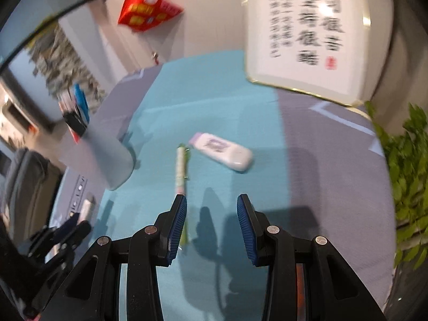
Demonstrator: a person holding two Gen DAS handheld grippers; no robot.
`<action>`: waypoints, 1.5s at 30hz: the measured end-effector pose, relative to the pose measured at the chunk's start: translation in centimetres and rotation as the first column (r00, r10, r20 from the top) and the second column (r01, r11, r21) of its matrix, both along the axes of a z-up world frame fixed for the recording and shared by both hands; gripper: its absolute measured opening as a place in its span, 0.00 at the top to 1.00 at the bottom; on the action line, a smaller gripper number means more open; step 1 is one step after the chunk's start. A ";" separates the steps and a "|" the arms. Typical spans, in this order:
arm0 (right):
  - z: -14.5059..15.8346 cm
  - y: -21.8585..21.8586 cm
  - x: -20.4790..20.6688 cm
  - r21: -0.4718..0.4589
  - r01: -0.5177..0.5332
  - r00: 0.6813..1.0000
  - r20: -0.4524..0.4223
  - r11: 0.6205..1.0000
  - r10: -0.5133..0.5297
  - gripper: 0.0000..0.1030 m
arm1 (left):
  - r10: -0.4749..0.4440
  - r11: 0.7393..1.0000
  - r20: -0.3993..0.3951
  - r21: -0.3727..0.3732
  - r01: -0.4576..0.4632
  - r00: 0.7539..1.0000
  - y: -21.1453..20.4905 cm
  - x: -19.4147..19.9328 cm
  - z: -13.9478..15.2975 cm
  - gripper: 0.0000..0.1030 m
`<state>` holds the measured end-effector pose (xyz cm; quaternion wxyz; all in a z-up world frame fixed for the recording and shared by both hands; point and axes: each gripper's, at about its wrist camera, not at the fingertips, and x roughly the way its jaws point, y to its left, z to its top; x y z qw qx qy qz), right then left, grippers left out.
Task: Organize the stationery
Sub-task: 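Grasp the green pen with the right tool while the left tool grasps the white eraser, then lower the green pen into the cup and open the right tool while the left tool holds the eraser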
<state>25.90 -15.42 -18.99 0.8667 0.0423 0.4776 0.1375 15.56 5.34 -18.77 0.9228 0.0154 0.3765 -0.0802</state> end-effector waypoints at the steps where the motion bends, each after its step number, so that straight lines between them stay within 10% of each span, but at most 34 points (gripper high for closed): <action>1: -0.2 0.5 0.3 -0.009 -0.003 1.000 -0.002 1.000 0.003 0.62 | 0.005 1.000 0.002 -0.003 -0.005 1.000 0.4 -0.2 0.0 0.86; 17: -2.2 6.5 6.1 -0.178 -0.017 0.998 -0.059 0.984 0.007 0.63 | -0.001 0.999 0.023 -0.049 0.002 1.000 2.3 -0.7 0.3 0.86; 19: -2.2 6.8 5.8 -0.205 -0.017 1.000 -0.025 0.979 0.012 0.85 | -0.002 0.999 0.021 -0.054 0.004 1.000 2.5 -0.8 0.2 0.86; 22: -1.9 6.7 5.2 -0.174 -0.029 0.999 -0.025 0.984 0.025 0.85 | -0.004 0.998 0.025 -0.056 0.005 1.000 2.6 -0.7 0.5 0.86; 45: 10.1 5.9 -4.1 -0.032 -0.073 0.955 0.286 0.997 0.080 0.91 | 0.000 0.998 0.065 -0.063 0.004 0.998 2.3 -1.9 2.0 0.86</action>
